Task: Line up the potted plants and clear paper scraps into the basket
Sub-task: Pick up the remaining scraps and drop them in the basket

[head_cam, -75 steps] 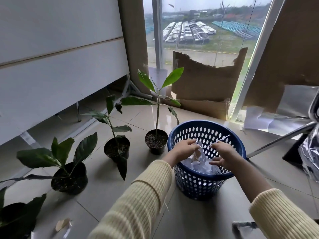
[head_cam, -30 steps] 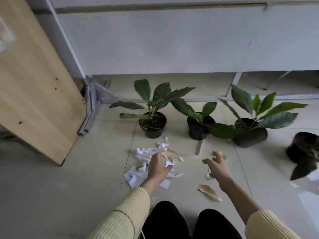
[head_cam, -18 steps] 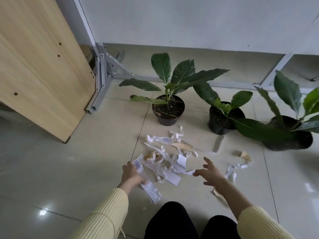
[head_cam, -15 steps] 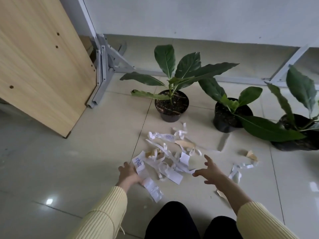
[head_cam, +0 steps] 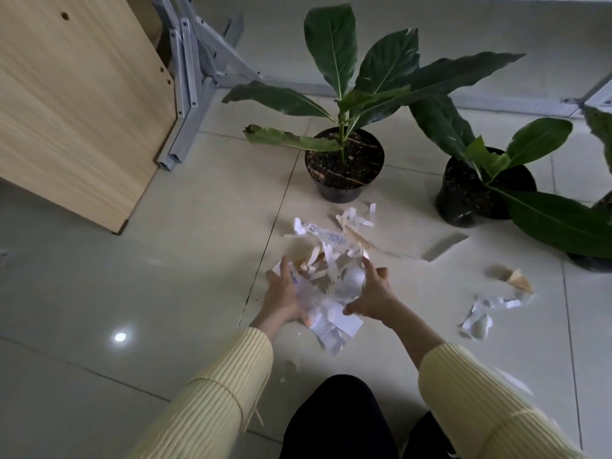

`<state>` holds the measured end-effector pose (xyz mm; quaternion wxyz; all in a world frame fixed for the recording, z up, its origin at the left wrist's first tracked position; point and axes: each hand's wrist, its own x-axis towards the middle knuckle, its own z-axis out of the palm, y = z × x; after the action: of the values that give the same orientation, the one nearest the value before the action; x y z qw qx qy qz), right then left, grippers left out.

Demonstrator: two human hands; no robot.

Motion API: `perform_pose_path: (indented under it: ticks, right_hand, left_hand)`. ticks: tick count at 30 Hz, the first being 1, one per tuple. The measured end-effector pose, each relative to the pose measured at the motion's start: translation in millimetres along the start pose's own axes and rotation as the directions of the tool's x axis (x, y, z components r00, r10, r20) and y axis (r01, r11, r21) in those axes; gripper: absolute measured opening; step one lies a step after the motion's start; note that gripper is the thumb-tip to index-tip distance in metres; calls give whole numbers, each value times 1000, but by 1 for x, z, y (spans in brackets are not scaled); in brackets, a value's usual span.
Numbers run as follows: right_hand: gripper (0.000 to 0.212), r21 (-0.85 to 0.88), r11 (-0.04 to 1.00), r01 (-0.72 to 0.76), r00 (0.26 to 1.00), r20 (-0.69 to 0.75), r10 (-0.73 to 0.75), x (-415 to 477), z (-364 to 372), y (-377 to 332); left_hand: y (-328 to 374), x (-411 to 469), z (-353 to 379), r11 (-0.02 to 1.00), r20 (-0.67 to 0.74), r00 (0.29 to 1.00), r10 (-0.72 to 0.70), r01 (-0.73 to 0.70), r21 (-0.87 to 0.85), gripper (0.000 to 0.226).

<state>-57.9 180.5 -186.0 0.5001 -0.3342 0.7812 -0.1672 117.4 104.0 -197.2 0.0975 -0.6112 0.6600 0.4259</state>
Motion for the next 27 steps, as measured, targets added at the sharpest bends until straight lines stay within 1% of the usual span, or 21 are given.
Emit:
perform_pose_path:
  ticks: [4, 7, 8, 9, 11, 12, 13, 14, 15, 16, 17, 18, 19, 20, 21, 22, 23, 24, 25, 27]
  right_hand:
    - [124, -106, 992, 62, 997, 44, -57, 9, 16, -13]
    - [128, -143, 986, 87, 996, 49, -80, 15, 24, -18]
    - [127, -164, 982, 97, 995, 51, -89, 16, 26, -19]
    - [124, -194, 975, 110, 993, 52, -102, 16, 28, -19]
    - [109, -238, 963, 128, 992, 48, -120, 17, 32, -20]
    - [102, -256, 958, 129, 992, 46, -122, 16, 35, -20]
    - [96, -279, 952, 130, 992, 42, -123, 16, 37, -19]
    - [91, -301, 944, 133, 991, 33, -129, 16, 39, -18]
    - [85, -320, 937, 142, 989, 18, -144, 16, 41, -17]
    - [79, -333, 930, 154, 986, -1, -164, 16, 43, -15]
    - [73, -343, 924, 168, 982, -25, -187, 16, 45, -14]
    - [67, -350, 920, 177, 978, -44, -205, 15, 46, -13]
    - [62, -345, 922, 178, 976, -58, -210, 15, 48, -12]
    - [60, -321, 931, 172, 976, -71, -204, 15, 50, -10]
    - [58, -274, 948, 163, 977, -86, -193, 15, 51, -9]
    - [55, -217, 964, 150, 979, -106, -177, 14, 53, -7]
    - [50, -177, 975, 136, 980, -121, -159, 14, 54, -5]
    - [45, -167, 979, 114, 983, -126, -136, 14, 54, -4]
    - [40, -165, 982, 90, 986, -123, -111, 14, 54, -2]
    - [27, -122, 992, 31, 992, -119, -46, 12, 51, -2]
  left_hand:
    - [12, 9, 5, 993, 11, 995, 102, -102, 58, 136]
    - [18, 17, 4, 986, 64, 987, 149, -153, 63, 139]
    - [20, 18, 5, 984, 78, 984, 163, -168, 60, 134]
    - [21, 20, 6, 981, 75, 980, 186, -189, 38, 120]
    - [24, 22, 10, 957, 69, 956, 286, -288, 20, 72]
    - [24, 23, 12, 944, 55, 946, 321, -324, 68, 60]
    - [23, 24, 14, 935, 28, 938, 345, -346, 80, 54]
    - [22, 25, 16, 943, 15, 946, 323, -323, 78, 52]
    - [19, 26, 18, 946, 7, 947, 320, -320, 41, 55]
    - [19, 26, 18, 952, 36, 951, 306, -305, -25, 58]
    - [20, 24, 19, 951, 2, 951, 308, -308, -25, 51]
    - [21, 23, 19, 953, -21, 953, 302, -303, -20, 36]
    - [23, 17, 16, 942, -45, 942, 334, -335, -20, 20]
    - [24, 14, 17, 940, -81, 937, 340, -342, -17, 18]
    - [25, 12, 17, 929, -106, 927, 361, -367, -40, 23]
    - [24, 11, 19, 926, -91, 926, 367, -373, -62, 26]
    - [23, 9, 20, 925, -69, 925, 375, -378, -36, 27]
    - [22, 6, 21, 935, -67, 934, 351, -353, -18, 29]
    - [21, 4, 21, 932, -75, 929, 362, -362, 13, 33]
    - [18, 1, 23, 936, -67, 934, 352, -353, -4, 31]
